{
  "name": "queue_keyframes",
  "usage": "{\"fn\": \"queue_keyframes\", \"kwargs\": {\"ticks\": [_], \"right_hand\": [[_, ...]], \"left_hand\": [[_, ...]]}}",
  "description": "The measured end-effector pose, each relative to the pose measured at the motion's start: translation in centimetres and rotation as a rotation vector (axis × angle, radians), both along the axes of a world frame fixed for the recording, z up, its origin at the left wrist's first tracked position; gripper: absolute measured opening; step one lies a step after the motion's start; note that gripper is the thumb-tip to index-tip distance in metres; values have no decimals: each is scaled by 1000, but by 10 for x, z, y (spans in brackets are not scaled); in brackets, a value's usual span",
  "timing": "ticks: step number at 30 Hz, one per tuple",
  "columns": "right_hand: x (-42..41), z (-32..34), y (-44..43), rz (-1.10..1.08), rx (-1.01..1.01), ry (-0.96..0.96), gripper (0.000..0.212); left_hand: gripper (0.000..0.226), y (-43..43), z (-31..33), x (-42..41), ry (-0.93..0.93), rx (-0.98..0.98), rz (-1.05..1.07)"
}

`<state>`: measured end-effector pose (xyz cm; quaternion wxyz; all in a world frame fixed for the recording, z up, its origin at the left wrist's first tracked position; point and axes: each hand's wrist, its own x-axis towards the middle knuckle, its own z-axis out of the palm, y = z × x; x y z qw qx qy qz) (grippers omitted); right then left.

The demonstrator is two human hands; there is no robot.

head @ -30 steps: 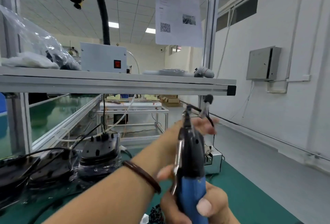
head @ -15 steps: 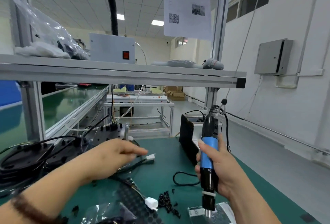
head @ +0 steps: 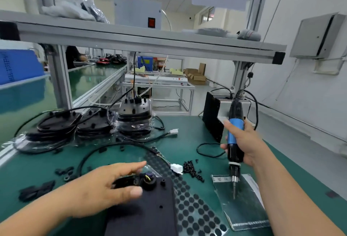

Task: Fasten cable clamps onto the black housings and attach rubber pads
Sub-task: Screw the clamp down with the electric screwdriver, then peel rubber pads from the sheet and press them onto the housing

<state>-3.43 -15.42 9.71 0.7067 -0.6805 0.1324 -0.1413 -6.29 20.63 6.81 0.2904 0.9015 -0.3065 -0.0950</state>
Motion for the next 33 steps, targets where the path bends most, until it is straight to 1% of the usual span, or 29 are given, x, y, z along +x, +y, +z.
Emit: {"fn": "queue_keyframes", "kwargs": {"ticks": [2, 3, 6, 8, 11, 15, 17, 21, 22, 24, 26, 28, 31, 33], "right_hand": [[3, -1, -3, -28, -38, -29, 48], [3, -1, -4, -49, -65, -40, 47], [3, 0, -5, -103, -179, -34, 45], [0, -1, -5, -142, -257, -25, 38], [0, -4, -7, -229, -344, -38, 38], [3, -11, -10, -281, -368, -38, 42], [4, -13, -10, -329, -409, -26, 49], [3, -13, -14, -442, -526, -43, 69], [2, -12, -15, -457, -532, -43, 73], [1, -11, -16, -471, -524, -44, 78], [-1, -11, -17, -483, -523, -48, 76], [-3, -10, -16, -489, -542, -39, 75], [-5, -8, -14, -467, -543, -32, 76], [-7, -8, -14, -483, -576, -42, 75]], "left_hand": [[89, 3, 3, -6, 32, 70, -42], [95, 5, 4, -8, 35, 101, -37], [97, 7, 3, -12, 24, 144, 32], [105, 8, 2, -13, 20, 156, 78], [91, 7, 1, -17, 37, 92, 98], [87, 7, -2, -21, -12, 8, 94], [84, 7, -6, -21, -88, -25, 108], [78, 1, -12, -18, -226, -44, 181], [73, 0, -14, -17, -247, -50, 197], [50, -2, -15, -15, -272, -75, 208], [26, -4, -16, -13, -295, -106, 222], [13, -5, -16, -12, -293, -125, 230], [12, -5, -13, -12, -259, -133, 249], [26, -4, -13, -13, -267, -102, 275]]}}
